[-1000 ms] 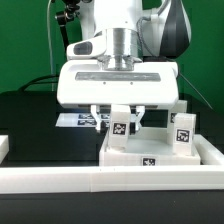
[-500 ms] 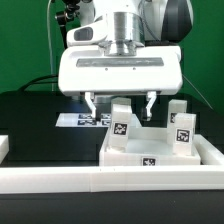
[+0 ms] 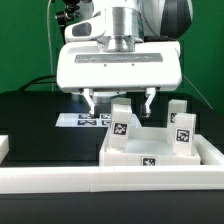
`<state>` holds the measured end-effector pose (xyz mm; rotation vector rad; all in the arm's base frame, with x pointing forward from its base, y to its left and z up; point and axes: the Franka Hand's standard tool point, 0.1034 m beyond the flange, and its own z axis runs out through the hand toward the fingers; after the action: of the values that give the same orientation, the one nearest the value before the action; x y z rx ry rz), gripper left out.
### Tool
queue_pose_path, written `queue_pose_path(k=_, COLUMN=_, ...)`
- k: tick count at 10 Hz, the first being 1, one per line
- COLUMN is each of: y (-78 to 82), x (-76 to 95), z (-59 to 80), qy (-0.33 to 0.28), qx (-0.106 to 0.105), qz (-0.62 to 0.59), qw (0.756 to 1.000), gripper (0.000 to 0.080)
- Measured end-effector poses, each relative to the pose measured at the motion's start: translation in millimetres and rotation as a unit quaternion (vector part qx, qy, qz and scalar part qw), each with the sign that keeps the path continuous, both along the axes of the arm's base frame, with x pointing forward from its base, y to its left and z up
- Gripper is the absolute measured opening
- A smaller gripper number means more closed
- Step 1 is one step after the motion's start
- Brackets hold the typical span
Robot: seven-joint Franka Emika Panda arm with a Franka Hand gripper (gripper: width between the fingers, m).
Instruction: Assemble square table
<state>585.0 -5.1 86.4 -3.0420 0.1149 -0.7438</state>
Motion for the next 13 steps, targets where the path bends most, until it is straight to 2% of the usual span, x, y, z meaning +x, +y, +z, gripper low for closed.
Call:
queue_pose_path(k=1, y=0.3, x=-1.2, z=-1.3, qy=0.014, qx=0.005, qz=0.002, qw=1.000, gripper=0.0649)
queue_pose_path(k=2, y=-9.5, x=-0.6, z=2.5, qy=0.017, qx=0.004, qz=-0.001, qw=1.000, gripper=0.0649)
queue_pose_path(k=4, y=-2.5, x=-4.1, z=3.6, qy=0.104, qx=0.047, qz=0.001, qw=0.993, gripper=0.0649)
queue_pose_path(k=5, y=-1.0, x=-0.2, z=4.9, qy=0.114, qx=0.053, qz=0.003, qw=0.992, gripper=0.0649)
queue_pose_path(k=7, y=5.6, x=-6.5, z=2.1, qy=0.178, qx=0.078, qz=0.010, qw=0.981, gripper=0.0649)
queue_pose_path(k=8, y=1.5, x=-10.3, z=-2.0, qy=0.211, qx=0.085, qz=0.016, qw=0.974, gripper=0.0649)
queue_pose_path(k=9, y=-5.1, x=-8.5, z=-3.6, qy=0.221, qx=0.085, qz=0.024, qw=0.971, gripper=0.0649)
queue_pose_path(k=13, y=-5.8, x=-9.2, z=-4.2, qy=0.227, qx=0.082, qz=0.026, qw=0.970, gripper=0.0649)
